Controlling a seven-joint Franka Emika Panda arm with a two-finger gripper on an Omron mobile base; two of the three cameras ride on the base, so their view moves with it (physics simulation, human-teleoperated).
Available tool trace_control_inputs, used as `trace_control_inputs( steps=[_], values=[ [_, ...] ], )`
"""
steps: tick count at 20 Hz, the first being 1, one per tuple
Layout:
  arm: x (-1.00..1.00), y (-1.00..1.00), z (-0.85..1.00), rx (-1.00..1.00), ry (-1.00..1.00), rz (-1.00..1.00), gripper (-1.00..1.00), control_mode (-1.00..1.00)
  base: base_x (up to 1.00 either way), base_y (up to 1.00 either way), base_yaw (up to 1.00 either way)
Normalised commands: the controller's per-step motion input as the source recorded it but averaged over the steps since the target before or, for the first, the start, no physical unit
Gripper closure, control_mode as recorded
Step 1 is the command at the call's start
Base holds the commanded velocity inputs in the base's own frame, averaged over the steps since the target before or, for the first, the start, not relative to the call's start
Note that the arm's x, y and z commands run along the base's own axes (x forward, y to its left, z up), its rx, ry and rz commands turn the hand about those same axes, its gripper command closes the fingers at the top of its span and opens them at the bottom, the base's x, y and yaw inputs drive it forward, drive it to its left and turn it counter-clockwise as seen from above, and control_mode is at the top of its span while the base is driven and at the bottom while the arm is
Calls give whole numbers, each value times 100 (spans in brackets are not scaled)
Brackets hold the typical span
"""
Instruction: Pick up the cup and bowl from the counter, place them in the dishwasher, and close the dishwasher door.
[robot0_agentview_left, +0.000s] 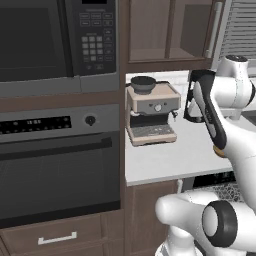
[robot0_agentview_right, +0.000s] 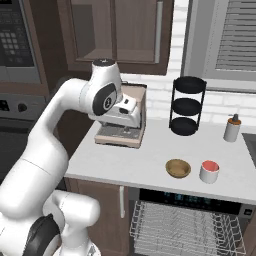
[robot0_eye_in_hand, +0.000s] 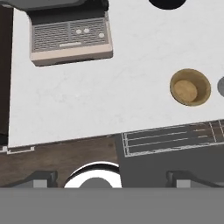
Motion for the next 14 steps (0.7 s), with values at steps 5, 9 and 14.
trace_control_inputs(
  steps=[5,9,14],
  values=[
    [0,-39,-9,0,0,-5,-100,-100,0,0,0],
    [0,-33,-19,0,0,-3,-100,-100,0,0,0],
    [0,-18,-22,0,0,-2,-100,-100,0,0,0]
  ],
)
